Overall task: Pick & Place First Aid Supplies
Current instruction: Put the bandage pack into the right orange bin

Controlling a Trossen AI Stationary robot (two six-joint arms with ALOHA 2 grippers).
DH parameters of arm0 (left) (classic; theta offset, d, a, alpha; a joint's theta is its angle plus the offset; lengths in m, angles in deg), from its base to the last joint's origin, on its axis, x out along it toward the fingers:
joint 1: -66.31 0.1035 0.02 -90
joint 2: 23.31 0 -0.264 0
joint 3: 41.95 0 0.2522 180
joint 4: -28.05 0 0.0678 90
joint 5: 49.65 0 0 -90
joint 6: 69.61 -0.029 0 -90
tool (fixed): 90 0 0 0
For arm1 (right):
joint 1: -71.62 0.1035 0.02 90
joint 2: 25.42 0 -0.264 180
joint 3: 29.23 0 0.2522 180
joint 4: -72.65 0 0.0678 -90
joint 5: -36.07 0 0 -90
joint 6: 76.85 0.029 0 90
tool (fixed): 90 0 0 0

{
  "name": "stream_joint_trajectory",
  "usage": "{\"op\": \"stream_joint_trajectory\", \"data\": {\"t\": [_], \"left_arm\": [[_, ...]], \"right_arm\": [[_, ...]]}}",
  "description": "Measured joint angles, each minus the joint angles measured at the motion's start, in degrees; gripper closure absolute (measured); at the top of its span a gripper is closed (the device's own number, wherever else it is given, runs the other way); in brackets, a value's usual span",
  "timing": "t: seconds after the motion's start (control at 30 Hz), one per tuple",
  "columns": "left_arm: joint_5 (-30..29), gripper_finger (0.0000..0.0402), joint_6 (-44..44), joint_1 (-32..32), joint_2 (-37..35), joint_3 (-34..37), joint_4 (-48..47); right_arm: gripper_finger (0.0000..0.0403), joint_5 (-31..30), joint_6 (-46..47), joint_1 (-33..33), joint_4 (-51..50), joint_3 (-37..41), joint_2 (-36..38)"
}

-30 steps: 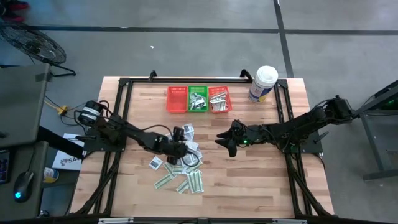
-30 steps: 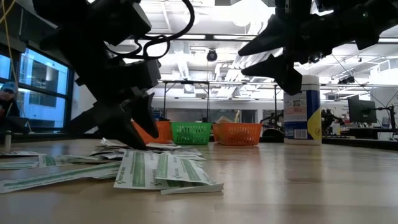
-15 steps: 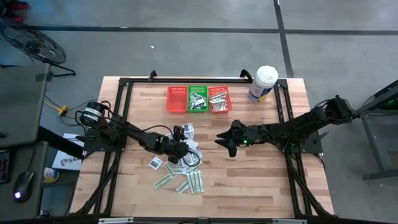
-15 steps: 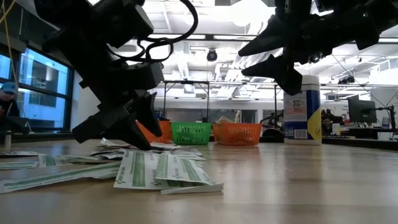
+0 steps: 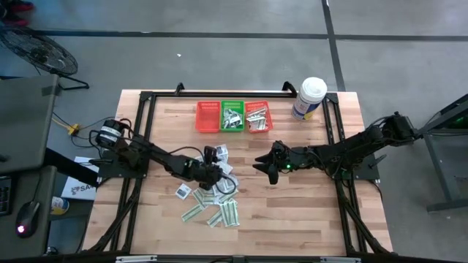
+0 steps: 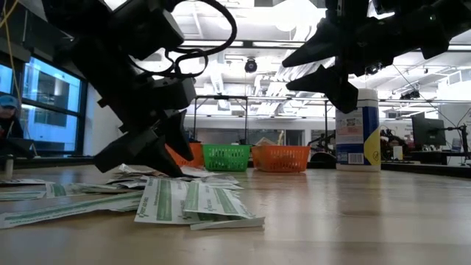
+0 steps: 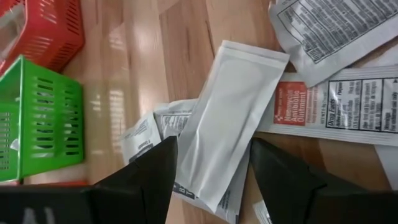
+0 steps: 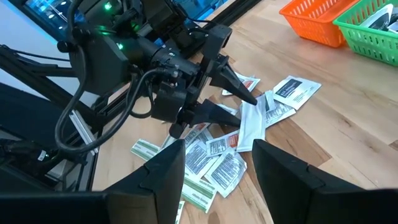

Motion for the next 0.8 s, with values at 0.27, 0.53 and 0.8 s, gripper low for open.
{"op": "stream_joint_trajectory", "data": {"t": [0.27,0.53,0.8], "left_arm": [[4.0,0.0201,0.1,3.2,0.1,0.0,2.1],[7.0,0.0264,0.3,4.4,0.6,-0.1,2.1],[7.8,0.0334,1.9,4.3,0.6,0.0,1.8]], "right_arm": [[0.0221,0.2,0.8,0.0,-0.1,0.0,0.0],[0.0221,0.9,1.8,0.0,-0.1,0.0,0.0],[0.0221,1.1,2.7,0.0,-0.1,0.0,0.0]]}}
